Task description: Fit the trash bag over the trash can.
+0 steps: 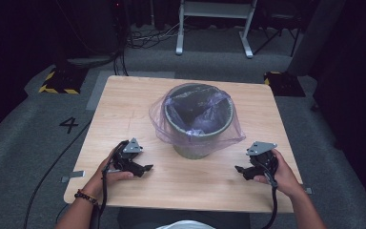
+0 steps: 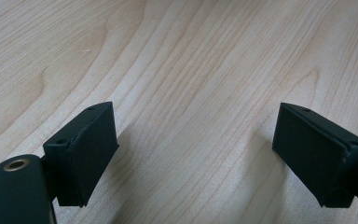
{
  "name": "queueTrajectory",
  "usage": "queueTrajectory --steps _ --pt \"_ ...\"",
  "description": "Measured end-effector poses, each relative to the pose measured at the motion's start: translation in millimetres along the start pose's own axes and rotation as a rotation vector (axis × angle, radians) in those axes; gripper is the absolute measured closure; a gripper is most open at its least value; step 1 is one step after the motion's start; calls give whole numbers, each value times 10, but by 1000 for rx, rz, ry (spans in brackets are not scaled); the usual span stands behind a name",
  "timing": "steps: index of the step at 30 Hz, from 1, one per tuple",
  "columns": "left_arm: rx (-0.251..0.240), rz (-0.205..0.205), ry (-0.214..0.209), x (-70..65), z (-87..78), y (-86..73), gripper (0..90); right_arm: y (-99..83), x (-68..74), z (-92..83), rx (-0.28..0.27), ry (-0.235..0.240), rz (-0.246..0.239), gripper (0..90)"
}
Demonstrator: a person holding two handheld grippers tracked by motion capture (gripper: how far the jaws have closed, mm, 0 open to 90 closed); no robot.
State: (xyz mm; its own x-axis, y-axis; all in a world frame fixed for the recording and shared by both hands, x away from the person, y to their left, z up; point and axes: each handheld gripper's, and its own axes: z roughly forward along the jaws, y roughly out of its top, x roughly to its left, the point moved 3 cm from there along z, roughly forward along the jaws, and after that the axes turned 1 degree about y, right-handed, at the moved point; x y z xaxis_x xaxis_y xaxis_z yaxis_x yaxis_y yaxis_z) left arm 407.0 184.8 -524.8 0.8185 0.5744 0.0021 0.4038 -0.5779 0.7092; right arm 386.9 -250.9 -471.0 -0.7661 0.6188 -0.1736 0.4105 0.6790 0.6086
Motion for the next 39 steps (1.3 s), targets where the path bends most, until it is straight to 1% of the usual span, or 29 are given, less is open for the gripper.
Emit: queueTrajectory --steps 4,6,11,14,16,19,23,25,26,28,32,33,35,37,39 --pt "0 0 0 0 0 0 134 -77 -6 25 0 1 15 189" --pt "-1 0 -1 0 0 0 134 -119 -7 35 -4 -8 21 190" --pt "0 0 -1 0 0 0 134 -246 -8 56 -40 -20 37 191" --pt "0 1 -2 1 1 1 134 -353 -17 77 -44 -35 43 191" --pt "-1 -1 -2 0 3 2 133 -423 -28 84 -48 -33 72 191" --pt "-1 -1 -1 0 2 2 133 -532 -67 72 -59 -42 102 192" --pt "-1 -1 -2 1 3 2 133 -700 -142 51 -75 -50 177 188" --pt "-1 -1 -1 1 3 2 133 -781 -180 26 -98 -43 218 189" --pt "-1 -1 -2 1 2 2 133 -804 -192 17 -104 -46 225 189" --pt "-1 -1 -2 1 3 2 133 -859 -227 -5 -113 -63 254 182" --pt "-1 -1 -1 0 3 2 133 -974 -328 -32 -123 -72 339 153" --pt "0 -1 -1 0 2 2 133 -1010 -362 -38 -133 -86 363 153" --pt "0 0 -1 0 2 2 133 -1069 -422 -68 -132 -117 395 153" --pt "1 0 0 0 1 1 133 -1102 -455 -86 -133 -133 413 153" --pt "0 -2 4 -2 0 0 134 -1113 -469 -91 -131 -143 421 153"
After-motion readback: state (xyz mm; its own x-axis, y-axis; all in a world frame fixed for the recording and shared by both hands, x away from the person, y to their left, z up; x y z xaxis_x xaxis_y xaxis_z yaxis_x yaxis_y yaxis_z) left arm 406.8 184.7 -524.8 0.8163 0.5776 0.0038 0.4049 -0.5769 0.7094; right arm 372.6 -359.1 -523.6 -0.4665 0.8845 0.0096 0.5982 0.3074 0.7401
